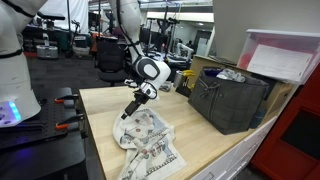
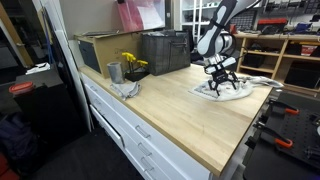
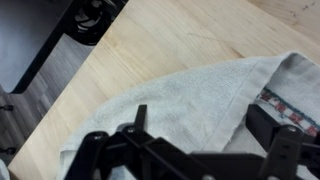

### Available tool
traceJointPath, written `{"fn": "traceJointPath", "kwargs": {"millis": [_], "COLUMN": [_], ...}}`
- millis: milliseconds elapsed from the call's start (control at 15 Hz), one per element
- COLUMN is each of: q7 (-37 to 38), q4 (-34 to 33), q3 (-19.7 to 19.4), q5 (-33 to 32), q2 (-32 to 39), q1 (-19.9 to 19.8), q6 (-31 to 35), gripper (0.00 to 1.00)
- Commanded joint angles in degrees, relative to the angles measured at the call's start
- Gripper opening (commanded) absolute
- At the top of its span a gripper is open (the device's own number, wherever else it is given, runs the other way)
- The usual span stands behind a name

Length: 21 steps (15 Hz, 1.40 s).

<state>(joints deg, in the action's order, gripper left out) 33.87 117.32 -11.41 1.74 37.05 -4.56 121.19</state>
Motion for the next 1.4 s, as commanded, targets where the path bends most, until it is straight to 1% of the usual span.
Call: {"fn": "traceJointPath", "kwargs": {"millis": [0,267,467,600,667,867,1200,1267,1333], "q7": [-0.4,-0.3,-0.3,-0.5,-1.1,-1.6,-3.5,-4.2,-4.9], "q4": [3.0,2.1,1.5,1.2,1.2,1.5,2.2,2.4,2.5], "q3": [-2.4,-4.7,-5.4,-5.0,-4.2,-2.4,0.3,0.6,0.9], "q5": [-2.2,-5.1,-4.3,-3.6,-2.3,-1.0,-1.5,-1.8,-1.9], "q2": [-1.8,-1.7,-2.0,-2.4,-2.8,-3.1,-1.1,-0.6,-0.1], "q1": [1.3,1.1,0.4,0.2,-0.2,0.4,1.5,1.9,2.2], "q6": [2.6,3.1,3.0,2.7,2.9,3.2,5.5,6.1,6.6], "gripper": [1.0,1.0,1.0,1.0,1.0,1.0,1.0,0.98,0.74]}}
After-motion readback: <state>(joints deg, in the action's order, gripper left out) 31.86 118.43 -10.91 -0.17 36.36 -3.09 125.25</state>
